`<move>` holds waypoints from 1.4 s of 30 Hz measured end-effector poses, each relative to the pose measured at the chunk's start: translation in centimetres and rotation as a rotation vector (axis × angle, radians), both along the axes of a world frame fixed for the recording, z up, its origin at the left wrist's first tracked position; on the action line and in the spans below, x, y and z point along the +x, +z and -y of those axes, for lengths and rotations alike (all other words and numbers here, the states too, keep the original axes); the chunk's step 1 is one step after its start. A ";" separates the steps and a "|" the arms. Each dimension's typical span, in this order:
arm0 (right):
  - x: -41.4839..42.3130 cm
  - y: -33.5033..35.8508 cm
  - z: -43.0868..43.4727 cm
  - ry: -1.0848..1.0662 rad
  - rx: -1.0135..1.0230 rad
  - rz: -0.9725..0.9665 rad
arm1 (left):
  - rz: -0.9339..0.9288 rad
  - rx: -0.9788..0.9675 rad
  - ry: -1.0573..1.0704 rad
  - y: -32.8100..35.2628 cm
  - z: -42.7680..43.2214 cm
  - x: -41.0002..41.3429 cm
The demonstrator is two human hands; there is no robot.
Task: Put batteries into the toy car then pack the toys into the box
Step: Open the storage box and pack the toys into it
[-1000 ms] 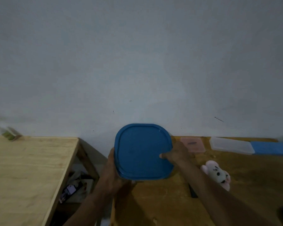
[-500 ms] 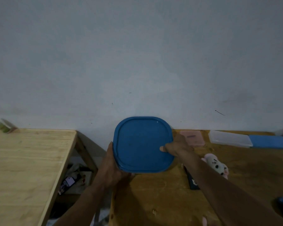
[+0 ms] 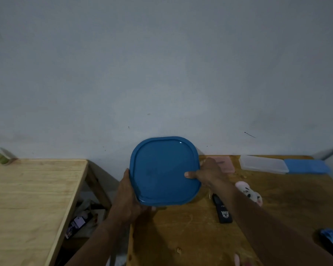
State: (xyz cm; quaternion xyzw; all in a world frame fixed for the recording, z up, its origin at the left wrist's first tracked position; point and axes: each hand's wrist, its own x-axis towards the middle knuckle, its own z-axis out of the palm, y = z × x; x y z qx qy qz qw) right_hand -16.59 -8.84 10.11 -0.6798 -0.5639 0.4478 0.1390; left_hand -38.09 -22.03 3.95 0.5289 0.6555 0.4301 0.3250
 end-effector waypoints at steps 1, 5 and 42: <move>0.0 0.1 0.2 0.000 0.010 0.005 | -0.152 0.029 -0.060 -0.4 0.1 -0.7; 0.0 0.2 0.8 -0.003 0.051 0.012 | -0.285 -0.072 -0.106 0.4 0.7 -1.3; 12.7 -3.9 24.1 0.270 0.221 -0.104 | -0.237 -0.449 0.152 1.8 22.0 8.9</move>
